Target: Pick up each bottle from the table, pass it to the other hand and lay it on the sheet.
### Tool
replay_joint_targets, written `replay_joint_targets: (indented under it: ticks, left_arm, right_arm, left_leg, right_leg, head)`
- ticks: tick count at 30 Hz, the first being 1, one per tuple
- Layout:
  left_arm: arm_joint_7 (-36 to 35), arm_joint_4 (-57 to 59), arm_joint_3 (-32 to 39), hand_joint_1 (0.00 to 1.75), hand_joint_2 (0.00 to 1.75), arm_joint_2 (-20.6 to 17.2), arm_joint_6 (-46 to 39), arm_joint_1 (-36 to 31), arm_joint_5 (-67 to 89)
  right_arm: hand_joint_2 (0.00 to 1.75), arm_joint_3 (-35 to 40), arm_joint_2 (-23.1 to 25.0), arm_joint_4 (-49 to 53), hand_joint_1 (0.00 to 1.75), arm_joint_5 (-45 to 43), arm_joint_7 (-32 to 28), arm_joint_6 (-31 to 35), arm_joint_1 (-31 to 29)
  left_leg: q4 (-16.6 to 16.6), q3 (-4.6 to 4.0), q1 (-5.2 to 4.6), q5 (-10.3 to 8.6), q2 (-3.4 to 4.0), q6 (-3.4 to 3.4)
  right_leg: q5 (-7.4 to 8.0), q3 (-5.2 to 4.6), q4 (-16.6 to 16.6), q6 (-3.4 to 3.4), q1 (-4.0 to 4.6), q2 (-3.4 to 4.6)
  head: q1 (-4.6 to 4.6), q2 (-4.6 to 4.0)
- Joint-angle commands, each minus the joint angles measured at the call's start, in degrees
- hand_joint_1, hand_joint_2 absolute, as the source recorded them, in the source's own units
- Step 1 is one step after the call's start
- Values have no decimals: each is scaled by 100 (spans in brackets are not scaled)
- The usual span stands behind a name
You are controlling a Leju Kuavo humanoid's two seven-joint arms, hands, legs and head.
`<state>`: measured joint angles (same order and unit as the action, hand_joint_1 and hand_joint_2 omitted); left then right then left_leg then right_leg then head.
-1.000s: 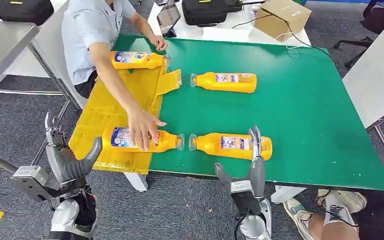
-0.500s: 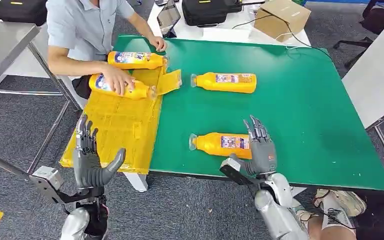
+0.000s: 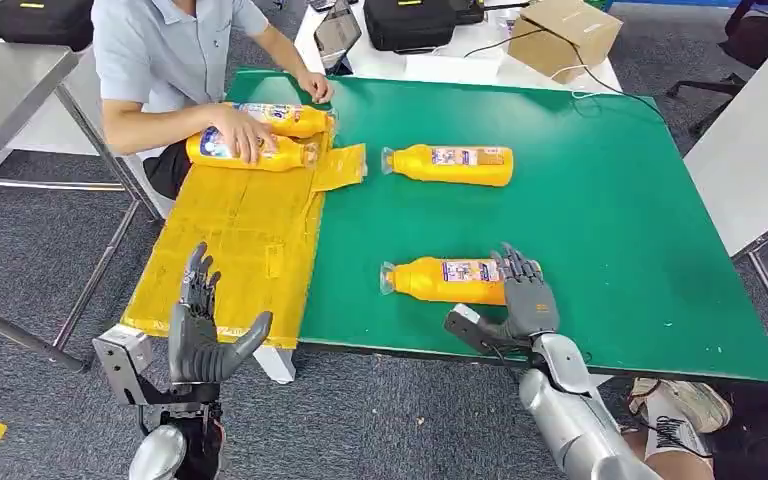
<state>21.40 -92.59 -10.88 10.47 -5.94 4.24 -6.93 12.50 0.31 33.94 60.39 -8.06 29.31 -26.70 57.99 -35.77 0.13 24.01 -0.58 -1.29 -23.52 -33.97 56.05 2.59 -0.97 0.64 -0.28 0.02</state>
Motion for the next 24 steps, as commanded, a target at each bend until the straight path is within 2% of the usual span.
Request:
replay_joint_targets:
  ticks: [1, 4, 11, 16, 18, 19, 22, 23, 24]
  left_arm:
    - [-309, 81, -47, 0, 175, -229, 316, 106, -10]
    - [-336, -124, 12, 0, 175, -196, 407, 140, 49]
    - [-347, -132, 44, 0, 175, -169, 419, 128, 67]
    - [-379, -50, 11, 0, 175, -149, 477, 46, 8]
    - [-390, -41, 15, 0, 175, -163, 484, 43, -13]
    - [-410, -45, 23, 0, 175, -174, 505, 53, -45]
    - [-415, -48, 34, 0, 175, -186, 514, 63, -55]
    - [-429, -25, 36, 0, 175, -195, 530, 43, -60]
    - [-474, 28, 32, 0, 175, -212, 588, 12, -96]
  right_arm:
    - [175, 667, -195, -658, 0, 604, 616, -546, -458]
    - [175, 887, -277, -445, 0, 1127, 1016, -556, -618]
    - [175, 872, -284, -431, 0, 1253, 1125, -543, -688]
    - [175, 905, -199, -852, 0, 1517, 1249, -517, -1013]
    - [175, 900, -130, -1015, 0, 1537, 1266, -651, -1145]
    - [175, 848, -72, -1181, 0, 1480, 1285, -996, -1253]
    - [175, 853, -64, -1232, 0, 1475, 1288, -1117, -1305]
    - [175, 859, -54, -1361, 0, 1432, 1348, -1586, -1387]
    - [175, 929, -70, -1449, 56, 1471, 1433, -1966, -1454]
  left_leg:
    - [-4, 15, 1, 1, 3, 5]
    - [-2, 22, 4, 3, 6, 5]
    - [-3, 37, 3, 1, 1, 2]
    - [-1, 29, 0, -1, 1, 0]
    - [-1, 30, 0, 0, 5, 2]
    - [-2, 25, -1, -2, 8, 1]
    - [-2, 23, 1, -2, 8, 0]
    - [-3, 33, 2, 1, 12, 3]
    - [-3, 31, 2, -1, 7, 1]
  right_leg:
    - [-2, 12, -4, -7, 2, -3]
    - [-2, 18, -3, -8, 5, -1]
    - [-5, 36, -4, -10, 5, -8]
    - [-3, 28, 1, -6, 1, -4]
    - [-3, 28, 1, -8, 2, -1]
    - [0, 21, 1, -7, 1, 3]
    - [1, 21, 1, -6, 2, 3]
    - [-2, 30, -1, -10, 5, 3]
    - [-1, 28, -2, -8, 4, -1]
  head:
    - [0, 0]
    - [0, 0]
    - [0, 0]
    - [0, 0]
    - [0, 0]
    - [-2, 0]
    - [0, 0]
    - [0, 0]
    - [0, 0]
